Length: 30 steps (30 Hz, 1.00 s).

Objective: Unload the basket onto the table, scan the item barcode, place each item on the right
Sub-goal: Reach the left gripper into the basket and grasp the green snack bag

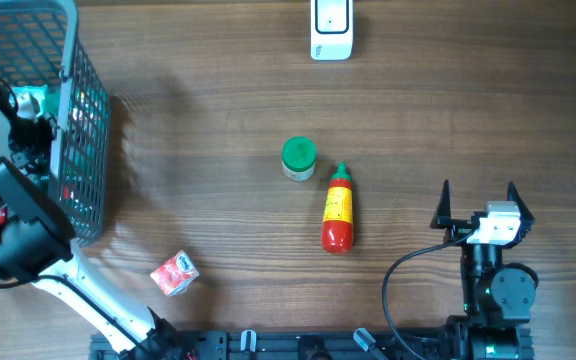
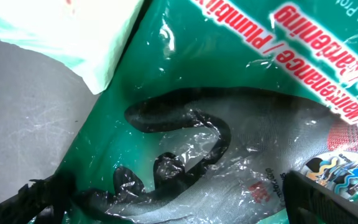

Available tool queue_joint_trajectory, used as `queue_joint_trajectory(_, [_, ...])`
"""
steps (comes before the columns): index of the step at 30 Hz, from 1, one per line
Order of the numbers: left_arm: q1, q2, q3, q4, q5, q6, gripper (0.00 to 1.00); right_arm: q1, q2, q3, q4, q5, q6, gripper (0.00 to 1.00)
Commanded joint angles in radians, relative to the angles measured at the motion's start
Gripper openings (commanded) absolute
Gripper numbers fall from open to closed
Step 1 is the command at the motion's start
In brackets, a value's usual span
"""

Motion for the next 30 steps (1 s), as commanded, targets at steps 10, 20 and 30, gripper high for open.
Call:
queue_joint_trajectory(10, [-0.001, 0.19, -0.167, 0.042, -0.109, -0.019, 0.04, 0.002, -0.005, -0.002, 0.005, -0.013, -0.012, 1.0])
queue_joint_trajectory(20, [-0.001, -0.072, -0.043, -0.01, -0.106, -0.109, 0.04, 0.002, -0.005, -0.002, 0.005, -0.013, -0.012, 1.0])
queue_joint_trajectory(30, [0.0, -0.349, -0.04, 0.051, -0.107, -0.36, 0.04, 0.002, -0.005, -0.002, 0.005, -0.013, -0.012, 1.0])
